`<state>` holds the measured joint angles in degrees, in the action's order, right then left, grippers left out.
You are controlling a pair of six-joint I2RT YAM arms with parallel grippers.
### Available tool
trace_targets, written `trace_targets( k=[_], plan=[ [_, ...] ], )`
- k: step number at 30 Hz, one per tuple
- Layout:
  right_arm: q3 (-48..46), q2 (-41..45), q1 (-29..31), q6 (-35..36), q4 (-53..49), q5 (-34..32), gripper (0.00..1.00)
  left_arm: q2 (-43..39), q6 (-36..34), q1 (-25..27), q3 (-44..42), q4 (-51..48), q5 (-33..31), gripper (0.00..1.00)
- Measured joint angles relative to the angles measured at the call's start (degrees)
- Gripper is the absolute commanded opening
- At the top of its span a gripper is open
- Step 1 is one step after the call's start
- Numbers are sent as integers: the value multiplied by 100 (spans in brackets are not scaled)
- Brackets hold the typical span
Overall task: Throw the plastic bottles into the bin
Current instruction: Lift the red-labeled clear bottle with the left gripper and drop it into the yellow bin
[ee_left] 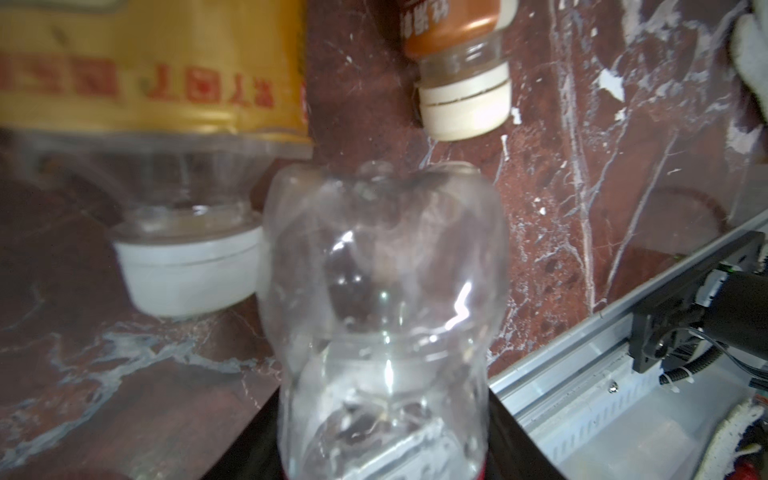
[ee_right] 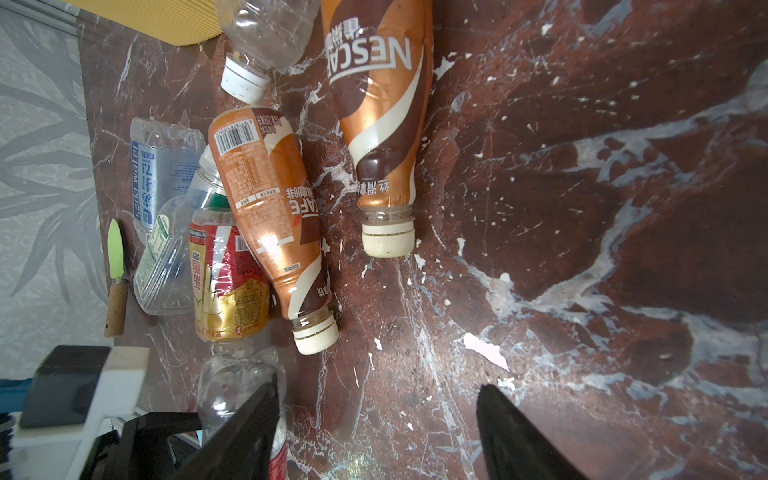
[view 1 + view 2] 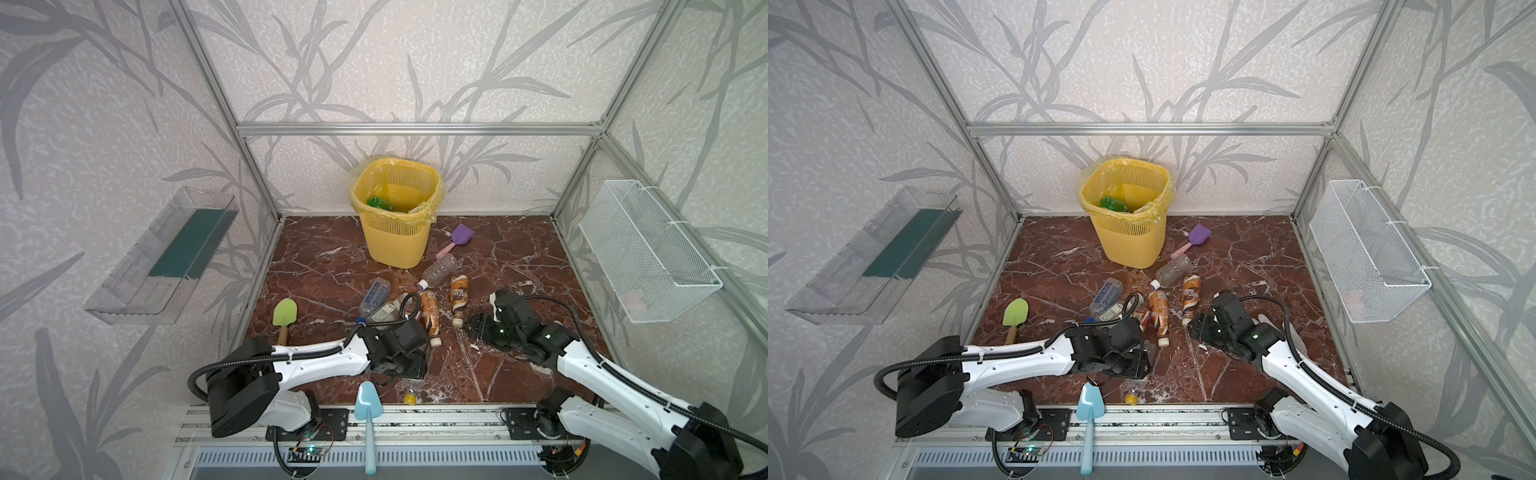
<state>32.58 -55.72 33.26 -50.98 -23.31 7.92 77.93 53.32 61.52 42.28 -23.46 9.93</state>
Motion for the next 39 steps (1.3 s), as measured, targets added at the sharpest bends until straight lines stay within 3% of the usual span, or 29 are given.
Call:
trace_targets(
  k=[15, 24, 31, 34, 39],
  plan=[
    [0, -437, 2, -20, 343, 175, 74, -1790, 210, -153, -533, -1008, -793, 61],
    [4, -1115, 199, -17, 592, 472, 74, -2966, 127, -1198, -1058, -1613, -1027, 61],
    [7, -1250, 260, -20, 719, 562, 74, -3056, -240, -1757, -960, -1934, -1027, 62],
    [37, -1246, 260, -17, 710, 562, 74, -2736, -645, -2094, -122, -2251, -1014, 62],
    [223, -1108, 260, 2, 520, 546, 74, -1176, -1585, -2953, 3263, -2214, -984, 65]
  ],
)
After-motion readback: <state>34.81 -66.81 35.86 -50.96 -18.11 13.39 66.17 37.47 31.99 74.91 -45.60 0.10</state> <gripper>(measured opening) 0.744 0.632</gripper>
